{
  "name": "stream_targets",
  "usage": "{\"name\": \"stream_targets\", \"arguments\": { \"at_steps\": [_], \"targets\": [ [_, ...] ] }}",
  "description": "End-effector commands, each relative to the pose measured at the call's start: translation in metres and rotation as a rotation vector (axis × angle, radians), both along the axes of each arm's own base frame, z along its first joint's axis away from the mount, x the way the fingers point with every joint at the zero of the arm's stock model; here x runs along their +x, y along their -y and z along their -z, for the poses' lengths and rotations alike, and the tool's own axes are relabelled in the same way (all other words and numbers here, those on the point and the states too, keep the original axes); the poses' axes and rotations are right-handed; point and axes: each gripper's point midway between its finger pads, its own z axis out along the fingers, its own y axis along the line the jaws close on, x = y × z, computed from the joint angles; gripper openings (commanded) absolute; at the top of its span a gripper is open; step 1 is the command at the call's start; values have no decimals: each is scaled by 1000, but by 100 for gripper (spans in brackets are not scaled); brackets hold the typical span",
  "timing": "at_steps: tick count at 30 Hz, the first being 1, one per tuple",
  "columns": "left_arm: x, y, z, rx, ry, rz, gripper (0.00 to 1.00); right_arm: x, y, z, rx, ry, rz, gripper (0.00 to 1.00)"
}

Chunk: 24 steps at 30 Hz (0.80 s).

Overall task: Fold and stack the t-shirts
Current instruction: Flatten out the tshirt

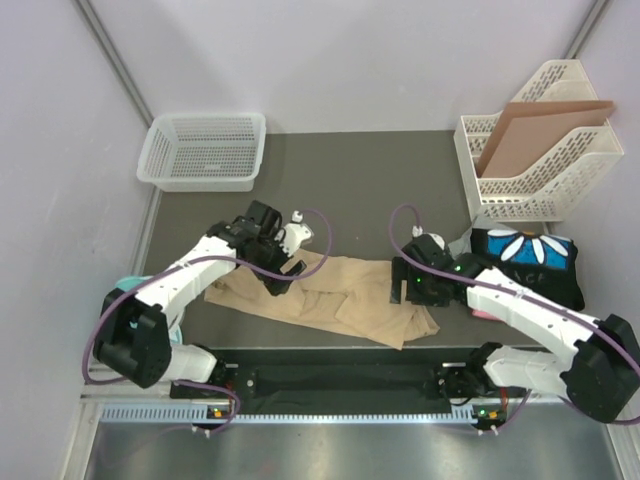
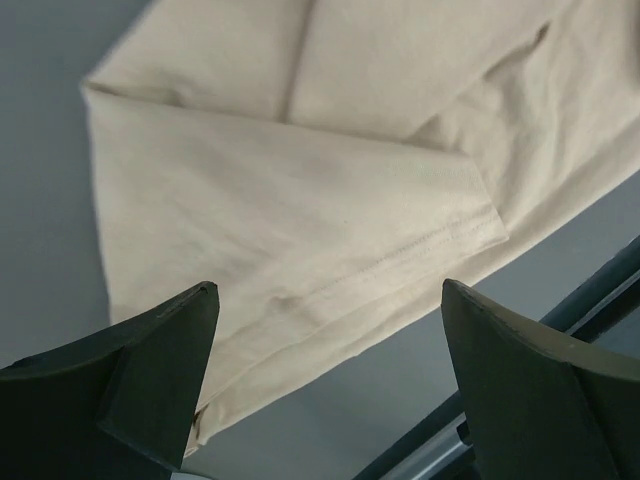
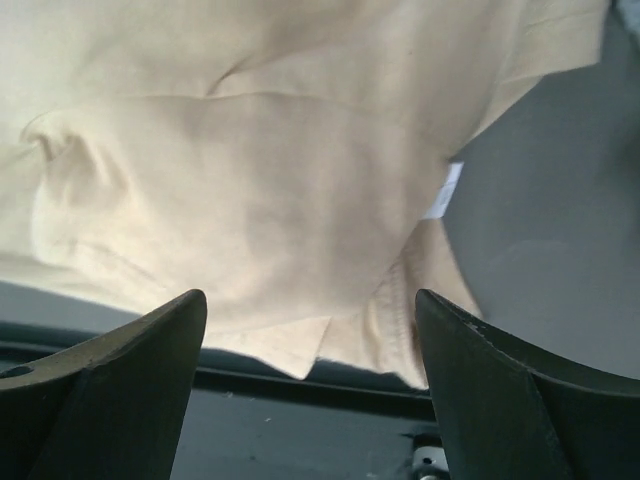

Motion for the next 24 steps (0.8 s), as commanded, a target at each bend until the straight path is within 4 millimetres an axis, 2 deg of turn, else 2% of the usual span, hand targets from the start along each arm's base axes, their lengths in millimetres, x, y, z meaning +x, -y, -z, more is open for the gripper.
{"name": "stream_targets", "arguments": {
  "at_steps": [1,6,7,9,10,13,17,24],
  "targets": [
    [11,4,11,36,46,19,96,-11,-14,-14,80,15,25,83],
    [-1,9,29,58,28,54,96,-29,-21,-24,127,7,20,80],
    [-2,9,31,71,35,62,96,-39,-24,-18,145,-21,3,80],
    [-9,14,38,88,44,93,97,-45,-28,-10,169,-41,2,80],
    [-13,14,43,101,41,102,97,-54,-27,1,156,-68,-8,80],
    [-22,21,49,130,51,142,98,-63,-28,16,152,-96,-1,80],
    [-35,32,53,138,32,184,98,-69,-31,27,152,-111,4,79],
    [-41,36,67,164,-2,191,98,-69,-32,38,149,-118,12,79]
  ]
}}
